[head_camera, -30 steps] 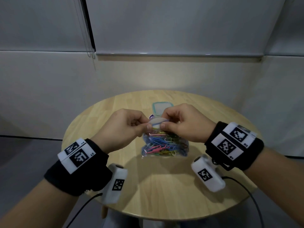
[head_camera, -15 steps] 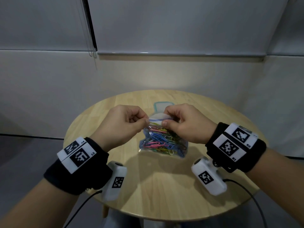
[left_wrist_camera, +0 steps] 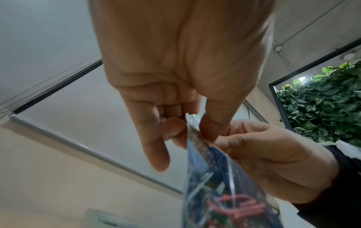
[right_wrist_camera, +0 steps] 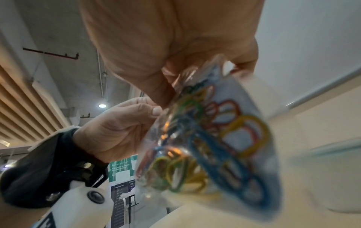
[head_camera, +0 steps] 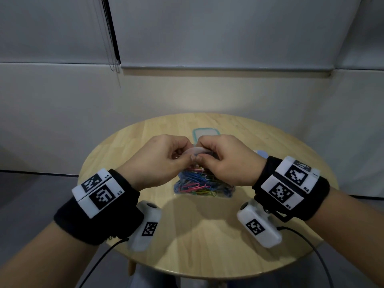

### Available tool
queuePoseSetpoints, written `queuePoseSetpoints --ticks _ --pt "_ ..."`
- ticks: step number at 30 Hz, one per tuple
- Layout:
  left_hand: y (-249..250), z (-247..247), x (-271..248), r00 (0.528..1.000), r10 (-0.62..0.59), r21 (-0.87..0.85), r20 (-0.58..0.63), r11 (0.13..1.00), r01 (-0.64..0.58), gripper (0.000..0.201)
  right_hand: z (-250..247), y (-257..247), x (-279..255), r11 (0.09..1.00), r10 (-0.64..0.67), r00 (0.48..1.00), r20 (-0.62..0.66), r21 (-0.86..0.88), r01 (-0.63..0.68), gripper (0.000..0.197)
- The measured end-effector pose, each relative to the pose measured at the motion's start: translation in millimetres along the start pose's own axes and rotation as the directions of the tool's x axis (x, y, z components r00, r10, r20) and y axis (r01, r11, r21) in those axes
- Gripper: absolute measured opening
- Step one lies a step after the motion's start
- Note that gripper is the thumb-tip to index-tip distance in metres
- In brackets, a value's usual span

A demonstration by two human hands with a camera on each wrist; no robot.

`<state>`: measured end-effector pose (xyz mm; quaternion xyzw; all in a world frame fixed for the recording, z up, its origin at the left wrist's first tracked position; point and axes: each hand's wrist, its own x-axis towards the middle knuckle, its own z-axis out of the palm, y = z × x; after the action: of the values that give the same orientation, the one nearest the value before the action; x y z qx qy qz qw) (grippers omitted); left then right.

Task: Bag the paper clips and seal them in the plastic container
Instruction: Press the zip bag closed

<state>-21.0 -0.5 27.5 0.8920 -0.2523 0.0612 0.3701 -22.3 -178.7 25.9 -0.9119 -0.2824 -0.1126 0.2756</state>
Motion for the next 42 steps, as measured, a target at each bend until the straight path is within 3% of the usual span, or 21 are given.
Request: queuePoseSetpoints --ticks 6,10,15,19,22,29,34,38,42 --pt "1.7 0.1 -3.2 0.999 0.031 0.053 0.034 0.998 -0.033 0.017 -1.7 4.7 -4.0 0.999 -0.01 0.999 0.034 -0.053 0.012 0.018" --pt "-6.0 -4.9 -2.8 0.997 0.067 0.186 0.044 0.98 -0.074 0.016 -7.9 7.6 -3.0 0.983 0.015 0.999 0.038 -0.183 -0.008 0.033" --pt "-10.6 -2.6 -1.6 0.996 0.064 0.24 0.056 0.968 -0.076 0.016 -8.5 16.1 -4.5 0.989 0.048 0.998 0.035 -0.145 -0.043 0.037" --pt "-9.6 5.8 -1.3 0.998 0.062 0.136 0.014 0.989 -0.063 0.013 -6.1 21.1 -7.7 0.996 0.076 0.997 -0.006 -0.041 -0.076 0.038" --pt "-8.2 9.3 1.0 0.996 0.057 0.0 0.065 0.998 -0.057 0.015 -3.2 19.3 -10.6 0.995 0.076 0.996 -0.038 0.062 -0.074 0.034" --pt "-5.0 9.6 7.5 0.989 0.109 0.076 0.102 0.99 -0.117 0.017 -4.4 27.6 -27.1 0.995 0.083 0.995 -0.055 0.058 -0.079 0.028" --pt "-9.1 9.6 15.3 0.995 0.057 0.085 0.085 0.994 -0.064 0.021 -7.1 33.4 -31.7 0.993 0.114 0.992 -0.05 0.039 -0.112 0.046" --pt "-19.8 5.0 20.1 0.999 0.005 0.034 0.045 0.999 -0.006 0.027 -7.9 46.2 -29.5 0.953 0.167 0.973 0.157 0.225 -0.2 0.022" --pt "-34.8 0.9 24.2 0.994 -0.081 -0.081 0.073 0.993 0.087 0.023 -3.7 52.9 -17.3 0.973 0.191 0.979 0.066 0.121 -0.198 0.026"
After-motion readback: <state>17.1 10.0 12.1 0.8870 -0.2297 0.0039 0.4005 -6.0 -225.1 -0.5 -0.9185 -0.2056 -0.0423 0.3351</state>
